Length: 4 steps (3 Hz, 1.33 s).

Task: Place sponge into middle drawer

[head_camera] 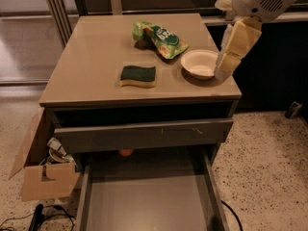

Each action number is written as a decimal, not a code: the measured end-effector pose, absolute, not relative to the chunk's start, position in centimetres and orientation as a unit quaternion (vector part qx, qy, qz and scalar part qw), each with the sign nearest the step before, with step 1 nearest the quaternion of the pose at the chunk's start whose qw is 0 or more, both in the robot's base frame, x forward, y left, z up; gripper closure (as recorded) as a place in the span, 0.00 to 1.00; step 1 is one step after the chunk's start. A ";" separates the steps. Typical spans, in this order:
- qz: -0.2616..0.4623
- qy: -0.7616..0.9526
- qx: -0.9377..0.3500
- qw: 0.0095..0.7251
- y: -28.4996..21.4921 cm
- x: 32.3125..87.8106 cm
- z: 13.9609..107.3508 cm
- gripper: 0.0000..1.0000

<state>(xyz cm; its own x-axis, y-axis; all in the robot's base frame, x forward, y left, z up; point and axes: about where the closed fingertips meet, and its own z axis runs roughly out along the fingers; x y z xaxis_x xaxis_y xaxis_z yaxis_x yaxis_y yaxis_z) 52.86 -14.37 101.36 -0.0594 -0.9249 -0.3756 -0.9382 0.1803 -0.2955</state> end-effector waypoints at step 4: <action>0.115 0.746 -0.546 0.364 -11.7 58.1 99.8 0.00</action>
Offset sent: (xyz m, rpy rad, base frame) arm 0.0157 -0.0216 0.0108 0.1130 -0.0644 -0.1685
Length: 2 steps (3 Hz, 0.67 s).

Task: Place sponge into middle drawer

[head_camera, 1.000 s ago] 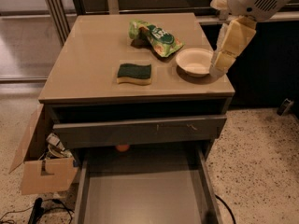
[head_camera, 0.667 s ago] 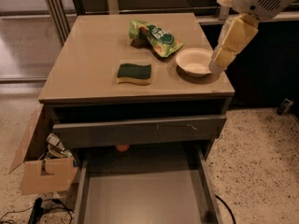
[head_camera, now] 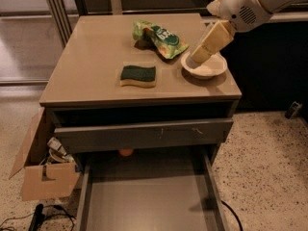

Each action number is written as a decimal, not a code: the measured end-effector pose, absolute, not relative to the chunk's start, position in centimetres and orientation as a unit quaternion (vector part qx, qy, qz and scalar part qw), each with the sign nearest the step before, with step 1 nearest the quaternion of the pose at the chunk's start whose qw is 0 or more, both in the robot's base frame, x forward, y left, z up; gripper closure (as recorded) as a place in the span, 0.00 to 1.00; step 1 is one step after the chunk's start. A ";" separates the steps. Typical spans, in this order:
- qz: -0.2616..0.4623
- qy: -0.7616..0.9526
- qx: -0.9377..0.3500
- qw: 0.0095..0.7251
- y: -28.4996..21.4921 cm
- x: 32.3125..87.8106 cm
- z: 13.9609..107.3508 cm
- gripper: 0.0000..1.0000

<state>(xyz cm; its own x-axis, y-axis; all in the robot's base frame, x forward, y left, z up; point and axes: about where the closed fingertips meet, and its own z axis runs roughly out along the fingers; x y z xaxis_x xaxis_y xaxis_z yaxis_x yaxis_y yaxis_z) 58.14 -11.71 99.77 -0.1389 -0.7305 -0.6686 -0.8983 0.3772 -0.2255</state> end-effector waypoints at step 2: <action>0.164 0.710 -0.598 0.334 -5.7 60.1 95.1 0.00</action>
Offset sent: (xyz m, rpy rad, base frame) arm 0.0280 0.0849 -0.0688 -0.0100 0.0860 0.2379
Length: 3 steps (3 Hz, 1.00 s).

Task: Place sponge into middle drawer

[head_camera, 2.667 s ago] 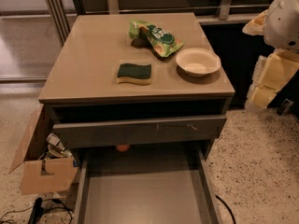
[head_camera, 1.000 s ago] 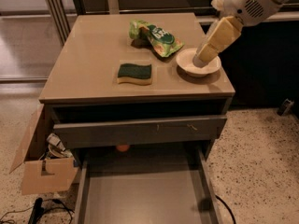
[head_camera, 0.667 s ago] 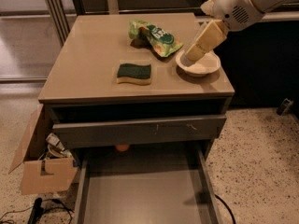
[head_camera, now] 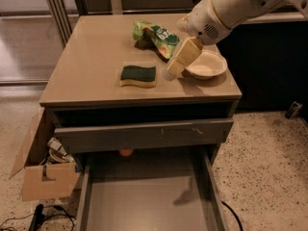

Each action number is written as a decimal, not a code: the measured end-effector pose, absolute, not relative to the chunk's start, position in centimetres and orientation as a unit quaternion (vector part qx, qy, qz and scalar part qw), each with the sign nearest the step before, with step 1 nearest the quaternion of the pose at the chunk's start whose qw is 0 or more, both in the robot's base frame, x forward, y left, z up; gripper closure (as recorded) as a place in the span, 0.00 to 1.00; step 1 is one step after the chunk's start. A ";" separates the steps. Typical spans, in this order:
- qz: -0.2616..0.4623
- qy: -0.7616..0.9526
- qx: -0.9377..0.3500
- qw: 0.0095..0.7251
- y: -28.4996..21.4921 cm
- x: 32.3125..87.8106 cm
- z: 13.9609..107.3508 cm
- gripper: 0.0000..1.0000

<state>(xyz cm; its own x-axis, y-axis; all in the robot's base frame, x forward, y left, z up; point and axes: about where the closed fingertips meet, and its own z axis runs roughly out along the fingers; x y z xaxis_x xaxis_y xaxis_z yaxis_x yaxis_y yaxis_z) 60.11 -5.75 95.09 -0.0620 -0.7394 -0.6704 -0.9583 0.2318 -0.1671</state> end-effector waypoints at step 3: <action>0.228 0.700 -0.598 0.317 0.6 63.7 89.7 0.00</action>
Offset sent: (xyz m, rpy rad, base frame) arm 0.0516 0.0662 -0.0585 0.0916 0.1046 0.0498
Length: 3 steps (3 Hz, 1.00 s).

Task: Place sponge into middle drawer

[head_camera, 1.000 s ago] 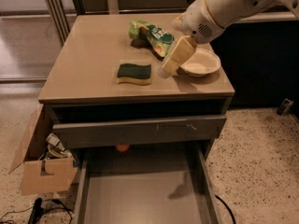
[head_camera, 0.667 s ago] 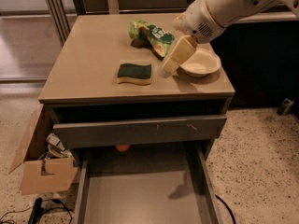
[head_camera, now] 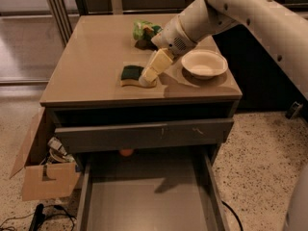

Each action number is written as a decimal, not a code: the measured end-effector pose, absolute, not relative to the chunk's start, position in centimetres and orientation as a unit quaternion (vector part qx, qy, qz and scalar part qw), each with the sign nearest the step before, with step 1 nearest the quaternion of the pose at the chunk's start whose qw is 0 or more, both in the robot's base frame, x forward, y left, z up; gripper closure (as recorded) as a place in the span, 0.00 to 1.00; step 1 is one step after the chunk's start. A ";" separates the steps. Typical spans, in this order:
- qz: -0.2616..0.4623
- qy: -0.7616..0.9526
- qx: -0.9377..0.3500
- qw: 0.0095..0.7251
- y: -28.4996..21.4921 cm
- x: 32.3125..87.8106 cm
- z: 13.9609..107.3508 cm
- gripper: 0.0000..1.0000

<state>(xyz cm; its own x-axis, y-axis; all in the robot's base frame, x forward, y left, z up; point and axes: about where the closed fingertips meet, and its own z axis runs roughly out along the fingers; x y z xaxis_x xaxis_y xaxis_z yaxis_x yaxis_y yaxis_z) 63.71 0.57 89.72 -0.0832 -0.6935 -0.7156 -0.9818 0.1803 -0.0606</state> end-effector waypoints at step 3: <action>0.240 0.698 -0.611 0.287 3.3 66.1 83.2 0.00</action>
Offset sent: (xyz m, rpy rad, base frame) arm 0.0243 0.0328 -0.0478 -0.0054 0.0250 0.0581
